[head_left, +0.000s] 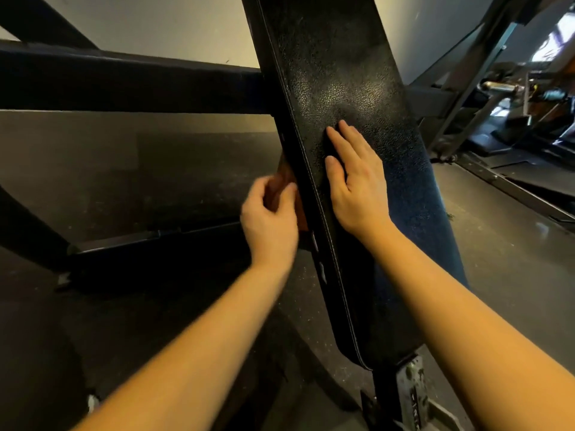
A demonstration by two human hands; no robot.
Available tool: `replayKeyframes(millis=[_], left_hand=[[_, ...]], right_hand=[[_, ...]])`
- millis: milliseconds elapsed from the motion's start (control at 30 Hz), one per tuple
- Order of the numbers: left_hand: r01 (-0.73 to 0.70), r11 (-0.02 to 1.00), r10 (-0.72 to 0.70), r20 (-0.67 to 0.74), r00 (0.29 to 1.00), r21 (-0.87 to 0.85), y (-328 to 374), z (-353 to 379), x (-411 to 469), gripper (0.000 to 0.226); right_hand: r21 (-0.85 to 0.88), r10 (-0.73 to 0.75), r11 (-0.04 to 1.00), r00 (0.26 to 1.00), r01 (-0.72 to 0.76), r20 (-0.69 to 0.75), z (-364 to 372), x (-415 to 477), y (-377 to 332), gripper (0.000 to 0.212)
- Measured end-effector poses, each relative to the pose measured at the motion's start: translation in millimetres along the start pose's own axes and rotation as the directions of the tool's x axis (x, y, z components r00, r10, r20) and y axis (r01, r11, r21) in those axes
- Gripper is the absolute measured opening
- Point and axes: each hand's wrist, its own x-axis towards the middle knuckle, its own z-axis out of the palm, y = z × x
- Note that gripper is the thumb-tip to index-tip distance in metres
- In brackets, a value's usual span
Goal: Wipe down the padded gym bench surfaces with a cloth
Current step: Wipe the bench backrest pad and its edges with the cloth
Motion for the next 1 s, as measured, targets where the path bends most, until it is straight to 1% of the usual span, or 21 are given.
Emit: replayKeyframes(millis=[67, 100, 167, 200, 267, 333, 400, 467, 567, 600, 633, 667, 733, 767, 800, 833, 900, 933, 1000], left_hand=[[0.088, 0.995, -0.086, 0.051, 0.995, -0.041, -15, -8, -64, 0.016], [0.131, 0.990, -0.126, 0.102, 0.987, -0.046, -18, -17, -98, 0.017], [0.158, 0.986, -0.146, 0.196, 0.970, -0.048, -16, -29, -138, 0.017], [0.126, 0.990, -0.111, 0.216, 0.970, -0.055, -14, -30, -134, 0.017], [0.020, 0.999, -0.015, 0.183, 0.983, -0.026, -13, -19, -87, 0.020], [0.014, 1.000, -0.015, 0.081, 0.997, 0.016, -6, -6, -15, 0.016], [-0.005, 1.000, 0.004, 0.033, 0.999, 0.026, 1, -3, 17, 0.011], [-0.028, 0.999, 0.028, 0.035, 0.999, 0.018, -4, -4, -14, 0.014], [0.075, 0.997, -0.070, 0.172, 0.983, -0.022, -24, -24, -118, 0.019], [0.097, 0.995, -0.090, 0.212, 0.973, -0.026, -25, -31, -139, 0.020], [0.076, 0.997, -0.066, 0.218, 0.974, -0.034, -25, -31, -141, 0.020], [0.029, 0.999, -0.021, 0.211, 0.977, -0.033, -23, -26, -122, 0.020], [-0.068, 0.998, 0.067, 0.174, 0.982, -0.001, -13, -12, -56, 0.020], [-0.080, 0.997, 0.077, 0.116, 0.990, 0.019, -6, -6, -15, 0.018], [-0.075, 0.997, 0.073, 0.089, 0.993, 0.015, 1, -2, 16, 0.015], [-0.076, 0.997, 0.076, 0.076, 0.994, 0.003, 4, 0, 29, 0.011], [-0.063, 0.997, 0.065, 0.076, 0.995, -0.034, 0, 0, 9, 0.014], [-0.031, 0.998, 0.037, 0.101, 0.994, -0.061, -7, -4, -20, 0.017], [0.049, 0.997, -0.038, 0.191, 0.981, -0.052, -23, -19, -88, 0.019]], right_hand=[[0.001, 0.005, 1.000, 1.000, -0.005, -0.002, 1, 0, -2, 0.049], [0.001, 0.008, 1.000, 1.000, -0.008, 0.002, 1, -1, -2, 0.048], [-0.001, 0.014, 1.000, 1.000, -0.014, 0.009, 0, 0, -5, 0.048], [-0.004, 0.017, 1.000, 1.000, -0.017, 0.013, 0, -1, -6, 0.048], [-0.020, 0.026, 0.999, 0.999, -0.025, 0.022, -1, -3, -8, 0.049], [-0.035, 0.028, 0.999, 0.999, -0.027, 0.030, -1, -9, -8, 0.049], [-0.013, 0.032, 0.999, 0.999, -0.032, 0.042, -1, -15, -7, 0.049], [0.015, 0.027, 1.000, 0.999, -0.027, 0.030, -1, -16, -5, 0.048], [0.023, 0.030, 0.999, 0.999, -0.030, 0.012, -1, -15, -2, 0.047], [0.023, 0.030, 0.999, 0.999, -0.031, 0.013, -1, -15, -3, 0.047], [0.022, 0.029, 0.999, 0.999, -0.029, 0.014, -1, -16, -3, 0.047], [0.019, 0.031, 0.999, 0.999, -0.031, 0.013, -1, -17, -4, 0.047], [0.004, 0.031, 1.000, 0.999, -0.031, 0.015, 0, -17, -5, 0.048], [-0.007, 0.029, 1.000, 0.999, -0.029, 0.016, 0, -16, -5, 0.048], [-0.014, 0.031, 0.999, 0.999, -0.030, 0.016, 1, -16, -5, 0.048], [-0.018, 0.035, 0.999, 0.999, -0.035, 0.016, 1, -16, -5, 0.049], [-0.010, 0.040, 0.999, 0.999, -0.040, 0.001, 1, -17, -6, 0.048], [-0.008, 0.038, 0.999, 0.999, -0.038, -0.014, 1, -17, -6, 0.048], [-0.003, 0.041, 0.999, 0.999, -0.041, -0.025, 1, -16, -4, 0.047]])
